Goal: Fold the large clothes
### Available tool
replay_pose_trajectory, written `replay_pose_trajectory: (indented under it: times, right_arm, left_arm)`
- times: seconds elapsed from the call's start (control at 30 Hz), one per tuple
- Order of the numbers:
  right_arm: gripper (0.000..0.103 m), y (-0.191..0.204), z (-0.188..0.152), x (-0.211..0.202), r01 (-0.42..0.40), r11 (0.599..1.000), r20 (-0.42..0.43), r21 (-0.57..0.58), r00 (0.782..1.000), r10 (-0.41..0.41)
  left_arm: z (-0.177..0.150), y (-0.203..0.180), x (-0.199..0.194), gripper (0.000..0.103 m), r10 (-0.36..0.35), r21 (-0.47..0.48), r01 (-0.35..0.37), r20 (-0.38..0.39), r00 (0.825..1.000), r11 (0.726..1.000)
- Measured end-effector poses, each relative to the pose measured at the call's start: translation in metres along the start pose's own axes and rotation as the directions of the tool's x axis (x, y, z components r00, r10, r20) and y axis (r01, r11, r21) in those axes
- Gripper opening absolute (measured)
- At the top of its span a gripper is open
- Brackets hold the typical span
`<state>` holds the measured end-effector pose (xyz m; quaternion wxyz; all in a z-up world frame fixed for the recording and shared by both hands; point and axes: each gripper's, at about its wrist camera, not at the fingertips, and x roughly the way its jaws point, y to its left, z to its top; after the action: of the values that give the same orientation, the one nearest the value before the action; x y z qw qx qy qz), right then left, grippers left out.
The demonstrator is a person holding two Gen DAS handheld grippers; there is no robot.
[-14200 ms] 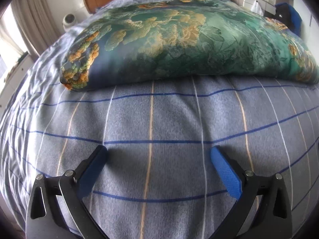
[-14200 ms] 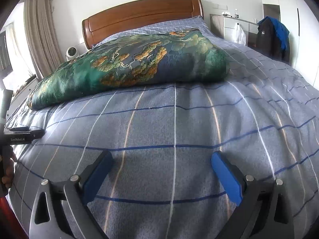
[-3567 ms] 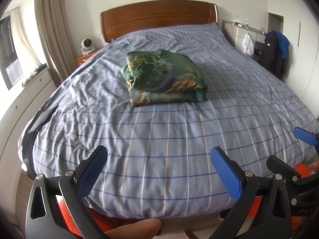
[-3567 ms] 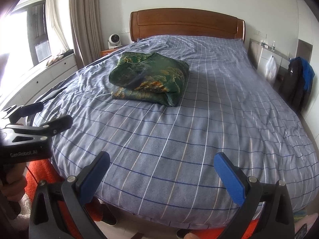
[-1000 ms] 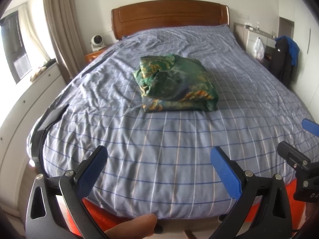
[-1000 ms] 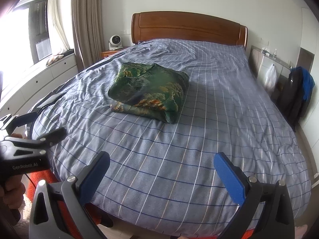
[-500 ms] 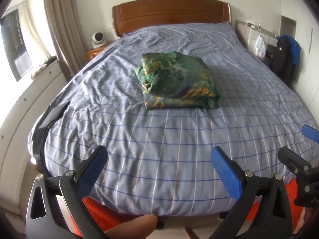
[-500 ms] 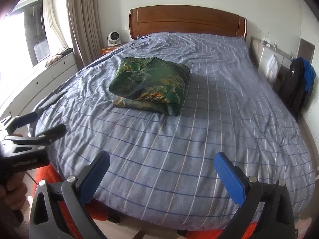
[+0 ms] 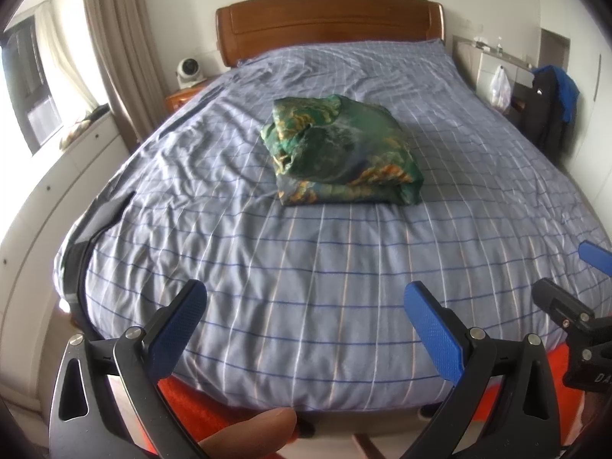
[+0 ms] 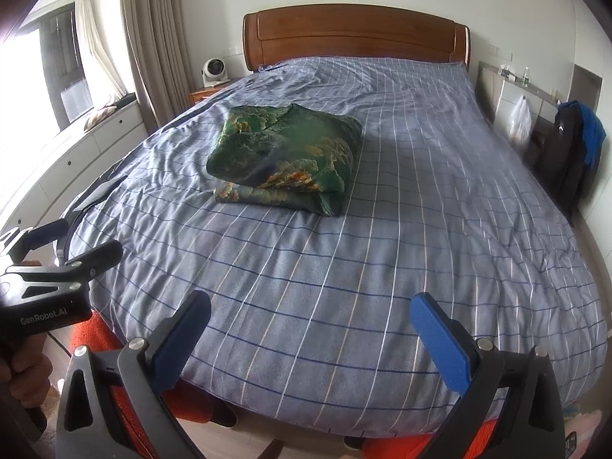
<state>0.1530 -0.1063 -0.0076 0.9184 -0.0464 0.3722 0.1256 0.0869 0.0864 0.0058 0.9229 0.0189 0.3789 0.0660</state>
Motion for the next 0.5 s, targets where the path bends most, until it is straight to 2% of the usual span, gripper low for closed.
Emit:
replay_pose_trajectory:
  times: [0.3,0.5]
  right_arm:
    - [0.103,0.006,0.009,-0.02,-0.012,1.0,0.068,-0.015,0.998,0.013]
    - [0.103,0.006,0.009,-0.016,-0.001,1.0,0.051,-0.02,0.999,0.002]
  left_arm:
    - [0.001,-0.001,-0.002,0.103,-0.009,0.003,0.009,0.012,1.0,1.0]
    - [0.004,-0.001,-0.005,0.103,0.0,0.006,0.0,0.023,1.0,1.0]
